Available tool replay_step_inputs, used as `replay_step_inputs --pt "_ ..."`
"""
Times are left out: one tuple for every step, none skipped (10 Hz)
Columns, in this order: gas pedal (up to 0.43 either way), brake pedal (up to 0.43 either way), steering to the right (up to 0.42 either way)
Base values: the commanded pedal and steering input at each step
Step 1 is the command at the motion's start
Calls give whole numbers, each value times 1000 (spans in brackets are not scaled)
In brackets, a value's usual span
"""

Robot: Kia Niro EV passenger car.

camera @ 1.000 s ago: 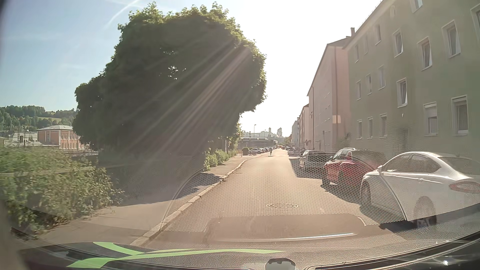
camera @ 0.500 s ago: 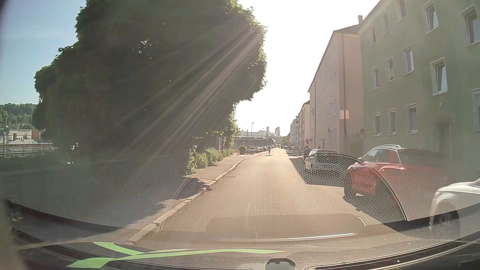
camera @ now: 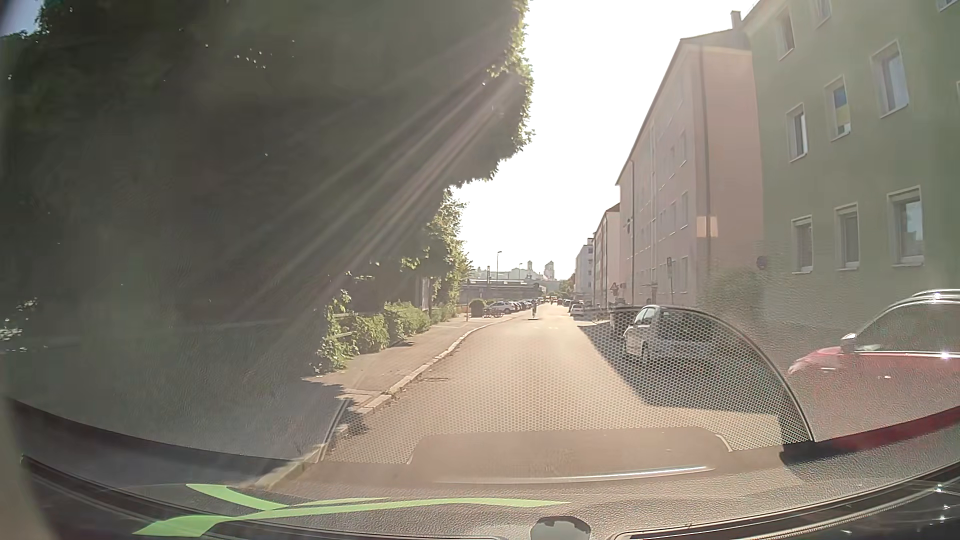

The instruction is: Follow the waypoints while adhering to traffic rules and regulations

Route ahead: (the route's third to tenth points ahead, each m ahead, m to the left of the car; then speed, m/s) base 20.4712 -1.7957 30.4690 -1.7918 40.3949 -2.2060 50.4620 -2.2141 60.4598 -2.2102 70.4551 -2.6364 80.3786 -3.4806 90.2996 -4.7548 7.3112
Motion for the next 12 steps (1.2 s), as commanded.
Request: replay_step_inputs --pt "0 0 13" --pt "0 0 12" --pt "0 0 13" --pt "0 0 13" --pt "0 0 13" --pt "0 0 13" --pt "0 0 12" --pt "0 0 13" --pt "0 0 13" --pt "0 0 13" --pt "0 0 15" --pt "0 0 16"
